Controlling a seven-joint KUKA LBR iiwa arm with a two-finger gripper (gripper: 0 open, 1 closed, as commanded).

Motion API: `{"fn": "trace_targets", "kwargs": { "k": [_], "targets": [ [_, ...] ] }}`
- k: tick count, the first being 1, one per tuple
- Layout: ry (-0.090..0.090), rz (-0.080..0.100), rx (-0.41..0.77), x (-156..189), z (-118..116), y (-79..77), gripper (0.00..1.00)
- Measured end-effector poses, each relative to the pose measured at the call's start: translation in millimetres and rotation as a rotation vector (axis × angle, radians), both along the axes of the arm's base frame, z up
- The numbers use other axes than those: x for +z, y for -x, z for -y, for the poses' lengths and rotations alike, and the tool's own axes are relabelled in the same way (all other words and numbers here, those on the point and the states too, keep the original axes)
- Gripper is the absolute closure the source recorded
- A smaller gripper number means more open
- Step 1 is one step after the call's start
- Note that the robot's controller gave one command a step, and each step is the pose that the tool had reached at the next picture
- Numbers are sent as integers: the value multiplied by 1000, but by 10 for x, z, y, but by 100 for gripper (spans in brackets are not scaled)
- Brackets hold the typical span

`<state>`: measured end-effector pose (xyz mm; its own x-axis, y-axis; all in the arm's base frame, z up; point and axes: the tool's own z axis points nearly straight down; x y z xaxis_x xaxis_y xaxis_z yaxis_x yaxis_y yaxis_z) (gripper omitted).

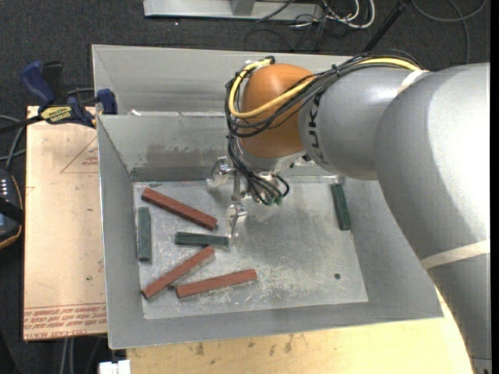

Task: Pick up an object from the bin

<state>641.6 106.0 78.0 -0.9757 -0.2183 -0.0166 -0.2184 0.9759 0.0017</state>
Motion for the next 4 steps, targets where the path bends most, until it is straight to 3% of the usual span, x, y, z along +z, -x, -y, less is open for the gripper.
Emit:
{"fn": "trace_targets", "kwargs": {
  "k": [1,2,3,4],
  "targets": [
    [5,6,274,18,-392,452,100],
    [5,6,274,18,-392,452,100],
    [7,-18,294,365,-350,559,100],
    [-2,18,340,4,-1085,1303,0]
  ]
}}
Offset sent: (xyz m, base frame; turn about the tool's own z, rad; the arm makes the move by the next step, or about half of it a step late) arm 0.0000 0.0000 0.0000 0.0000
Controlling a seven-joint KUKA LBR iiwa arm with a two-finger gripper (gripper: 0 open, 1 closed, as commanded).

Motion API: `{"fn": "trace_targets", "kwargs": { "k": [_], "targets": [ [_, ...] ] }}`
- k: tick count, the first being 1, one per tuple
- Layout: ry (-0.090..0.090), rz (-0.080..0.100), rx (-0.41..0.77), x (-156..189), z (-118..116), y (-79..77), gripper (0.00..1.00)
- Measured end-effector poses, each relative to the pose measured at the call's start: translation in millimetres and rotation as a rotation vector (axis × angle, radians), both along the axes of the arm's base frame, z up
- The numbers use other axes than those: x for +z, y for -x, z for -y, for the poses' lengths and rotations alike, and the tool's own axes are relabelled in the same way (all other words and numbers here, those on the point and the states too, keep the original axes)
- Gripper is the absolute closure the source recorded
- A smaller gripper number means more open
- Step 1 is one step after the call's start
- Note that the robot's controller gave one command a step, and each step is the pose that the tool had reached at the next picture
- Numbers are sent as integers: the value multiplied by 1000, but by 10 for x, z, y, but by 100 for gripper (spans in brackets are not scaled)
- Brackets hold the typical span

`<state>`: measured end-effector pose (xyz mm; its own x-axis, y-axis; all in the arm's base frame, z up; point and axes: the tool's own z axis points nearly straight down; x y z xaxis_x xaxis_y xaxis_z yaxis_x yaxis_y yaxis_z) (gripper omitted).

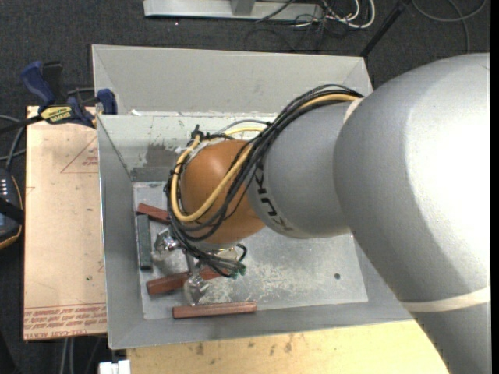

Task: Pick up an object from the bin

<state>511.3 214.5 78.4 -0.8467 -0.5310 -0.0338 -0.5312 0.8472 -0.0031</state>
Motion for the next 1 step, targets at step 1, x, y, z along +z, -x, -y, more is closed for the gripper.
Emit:
{"fn": "trace_targets", "kwargs": {
  "k": [1],
  "targets": [
    [5,-12,-1,-1,8,26,100]
  ]
}}
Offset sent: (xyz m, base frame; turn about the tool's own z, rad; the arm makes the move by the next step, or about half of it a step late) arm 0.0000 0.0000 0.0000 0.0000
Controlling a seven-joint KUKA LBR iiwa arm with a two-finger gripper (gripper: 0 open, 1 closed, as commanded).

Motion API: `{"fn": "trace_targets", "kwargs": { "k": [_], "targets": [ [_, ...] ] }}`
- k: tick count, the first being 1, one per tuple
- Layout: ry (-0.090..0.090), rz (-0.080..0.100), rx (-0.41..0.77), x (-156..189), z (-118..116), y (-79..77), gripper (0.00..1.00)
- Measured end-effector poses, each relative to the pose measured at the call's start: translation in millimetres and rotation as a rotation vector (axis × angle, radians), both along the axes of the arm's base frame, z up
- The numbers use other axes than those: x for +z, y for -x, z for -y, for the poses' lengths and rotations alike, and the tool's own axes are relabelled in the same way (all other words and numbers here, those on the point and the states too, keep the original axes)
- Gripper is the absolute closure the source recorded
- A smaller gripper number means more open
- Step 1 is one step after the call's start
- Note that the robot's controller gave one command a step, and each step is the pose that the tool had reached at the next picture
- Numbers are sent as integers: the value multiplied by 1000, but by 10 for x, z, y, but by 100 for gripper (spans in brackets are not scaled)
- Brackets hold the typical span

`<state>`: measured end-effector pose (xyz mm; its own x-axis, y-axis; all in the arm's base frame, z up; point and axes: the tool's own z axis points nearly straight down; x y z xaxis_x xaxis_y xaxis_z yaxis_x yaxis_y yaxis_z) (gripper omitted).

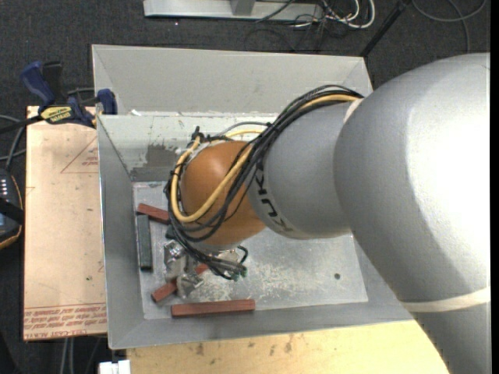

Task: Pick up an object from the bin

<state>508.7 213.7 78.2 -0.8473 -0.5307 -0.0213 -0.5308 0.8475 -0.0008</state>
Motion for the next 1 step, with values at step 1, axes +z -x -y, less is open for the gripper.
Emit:
{"fn": "trace_targets", "kwargs": {
  "k": [1],
  "targets": [
    [0,0,0,0,0,0,100]
  ]
}}
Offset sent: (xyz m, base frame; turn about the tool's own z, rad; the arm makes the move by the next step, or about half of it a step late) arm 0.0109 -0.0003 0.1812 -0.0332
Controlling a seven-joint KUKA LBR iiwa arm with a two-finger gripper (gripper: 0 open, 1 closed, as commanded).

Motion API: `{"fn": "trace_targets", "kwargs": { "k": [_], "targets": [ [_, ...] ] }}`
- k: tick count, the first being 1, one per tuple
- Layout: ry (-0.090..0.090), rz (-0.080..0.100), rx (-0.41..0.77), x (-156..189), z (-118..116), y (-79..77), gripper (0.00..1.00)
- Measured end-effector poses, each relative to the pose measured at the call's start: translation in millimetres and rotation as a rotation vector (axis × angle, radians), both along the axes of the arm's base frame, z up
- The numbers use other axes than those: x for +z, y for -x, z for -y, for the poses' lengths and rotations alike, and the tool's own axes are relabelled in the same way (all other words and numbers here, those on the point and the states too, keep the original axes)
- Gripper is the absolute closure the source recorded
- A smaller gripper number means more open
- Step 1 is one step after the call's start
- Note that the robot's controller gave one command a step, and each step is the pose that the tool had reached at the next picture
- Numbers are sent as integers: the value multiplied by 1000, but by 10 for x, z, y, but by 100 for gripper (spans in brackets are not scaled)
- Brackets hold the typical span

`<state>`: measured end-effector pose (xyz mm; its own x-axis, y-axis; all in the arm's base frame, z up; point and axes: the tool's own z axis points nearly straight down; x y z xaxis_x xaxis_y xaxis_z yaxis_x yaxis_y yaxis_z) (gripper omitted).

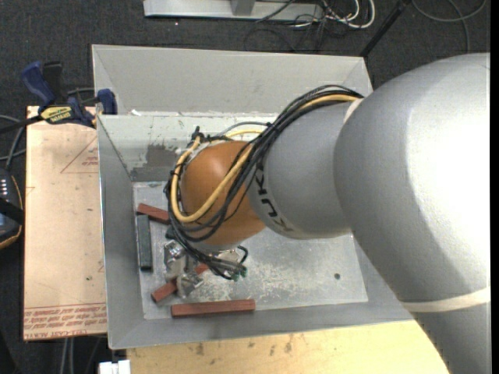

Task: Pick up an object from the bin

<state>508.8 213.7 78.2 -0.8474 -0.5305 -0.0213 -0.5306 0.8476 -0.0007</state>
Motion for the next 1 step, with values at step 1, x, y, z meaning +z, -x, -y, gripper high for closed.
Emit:
{"fn": "trace_targets", "kwargs": {
  "k": [1],
  "targets": [
    [7,-9,31,1854,-7,-126,100]
  ]
}}
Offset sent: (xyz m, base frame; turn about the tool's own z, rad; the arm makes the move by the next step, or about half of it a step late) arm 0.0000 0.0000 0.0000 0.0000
